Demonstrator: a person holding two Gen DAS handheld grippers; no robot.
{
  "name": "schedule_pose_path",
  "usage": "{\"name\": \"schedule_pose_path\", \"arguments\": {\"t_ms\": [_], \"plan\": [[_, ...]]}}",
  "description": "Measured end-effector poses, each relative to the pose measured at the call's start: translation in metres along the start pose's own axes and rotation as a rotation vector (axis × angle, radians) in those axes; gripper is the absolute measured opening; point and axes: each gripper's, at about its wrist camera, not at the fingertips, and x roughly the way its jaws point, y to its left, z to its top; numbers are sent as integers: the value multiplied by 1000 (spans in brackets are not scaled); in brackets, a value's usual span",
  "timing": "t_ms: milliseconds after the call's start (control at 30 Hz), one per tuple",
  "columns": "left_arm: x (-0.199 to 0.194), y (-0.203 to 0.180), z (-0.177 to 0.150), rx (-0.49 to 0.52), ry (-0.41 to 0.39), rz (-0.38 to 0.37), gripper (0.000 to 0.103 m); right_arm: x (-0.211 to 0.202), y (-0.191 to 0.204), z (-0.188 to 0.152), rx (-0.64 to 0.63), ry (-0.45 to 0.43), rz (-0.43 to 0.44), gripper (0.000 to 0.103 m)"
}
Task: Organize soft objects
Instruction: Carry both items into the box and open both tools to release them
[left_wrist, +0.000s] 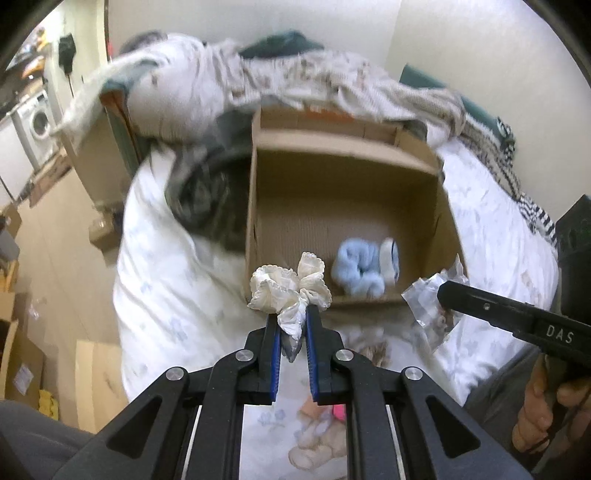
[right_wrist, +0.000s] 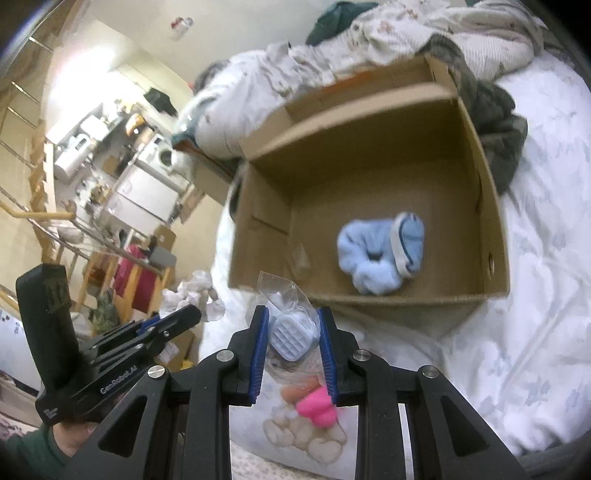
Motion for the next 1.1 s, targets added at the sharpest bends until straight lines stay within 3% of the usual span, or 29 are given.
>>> {"name": "schedule_pose_path", "arguments": {"t_ms": [433,600,700,800,1100], "plan": [[6,0,65,44,-112,27,11,-23,-14,46,-4,-156,-57,28],[34,-5,60,112,-145,30,11,0,-42,38,83,-112,-93,28],[52,-2,55,101,-102,51,11,5,-44,38,78,-105,-118,28],[56,9,59,25,-84,5,11,9,-45,39,71,-103,-131,28],[80,13,66,-14,-27,-50,11,30,-48,46,64,-71,-158,28]]}}
